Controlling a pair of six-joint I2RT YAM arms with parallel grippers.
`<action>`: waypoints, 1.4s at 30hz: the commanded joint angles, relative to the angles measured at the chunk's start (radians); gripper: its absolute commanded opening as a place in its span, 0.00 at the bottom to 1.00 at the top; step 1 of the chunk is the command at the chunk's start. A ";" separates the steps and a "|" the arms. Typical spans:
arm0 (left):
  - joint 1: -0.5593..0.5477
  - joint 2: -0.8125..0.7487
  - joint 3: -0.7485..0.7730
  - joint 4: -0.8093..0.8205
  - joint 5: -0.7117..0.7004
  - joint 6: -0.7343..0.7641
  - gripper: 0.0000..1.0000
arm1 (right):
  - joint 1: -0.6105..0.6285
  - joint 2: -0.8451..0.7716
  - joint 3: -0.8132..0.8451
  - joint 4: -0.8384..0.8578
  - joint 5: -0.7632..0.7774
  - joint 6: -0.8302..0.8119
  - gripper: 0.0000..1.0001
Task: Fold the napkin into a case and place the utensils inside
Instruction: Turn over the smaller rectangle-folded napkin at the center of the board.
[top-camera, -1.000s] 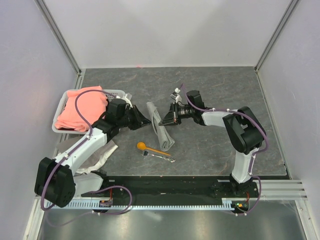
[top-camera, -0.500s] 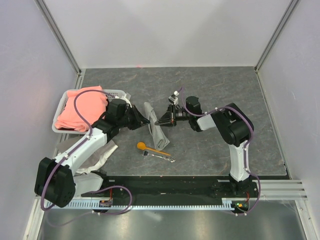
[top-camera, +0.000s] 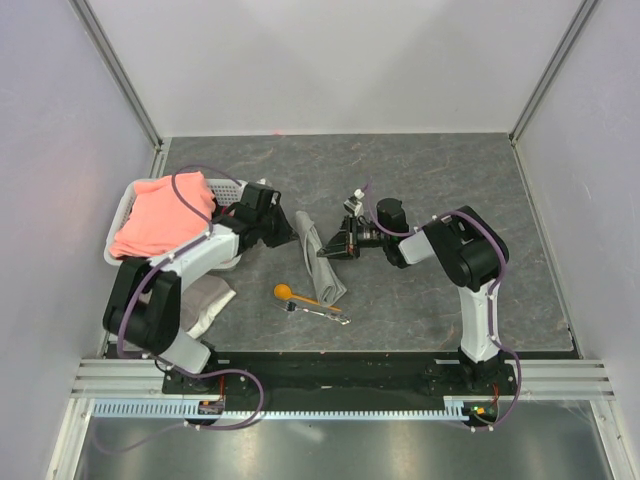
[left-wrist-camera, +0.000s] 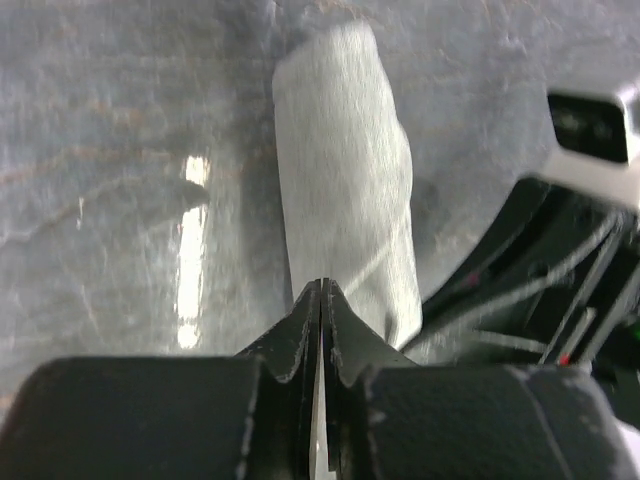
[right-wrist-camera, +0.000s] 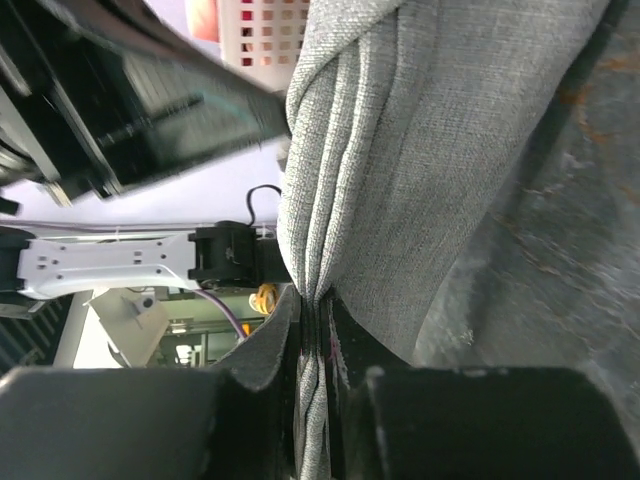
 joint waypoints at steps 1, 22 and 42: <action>-0.007 0.082 0.088 0.037 -0.039 0.049 0.07 | -0.010 -0.019 -0.013 -0.038 -0.014 -0.107 0.18; -0.109 0.316 0.301 0.057 0.050 0.035 0.07 | -0.112 -0.142 0.046 -0.718 0.163 -0.588 0.53; -0.125 0.127 0.202 0.039 0.047 0.063 0.09 | -0.023 -0.191 0.109 -1.078 0.571 -0.780 0.59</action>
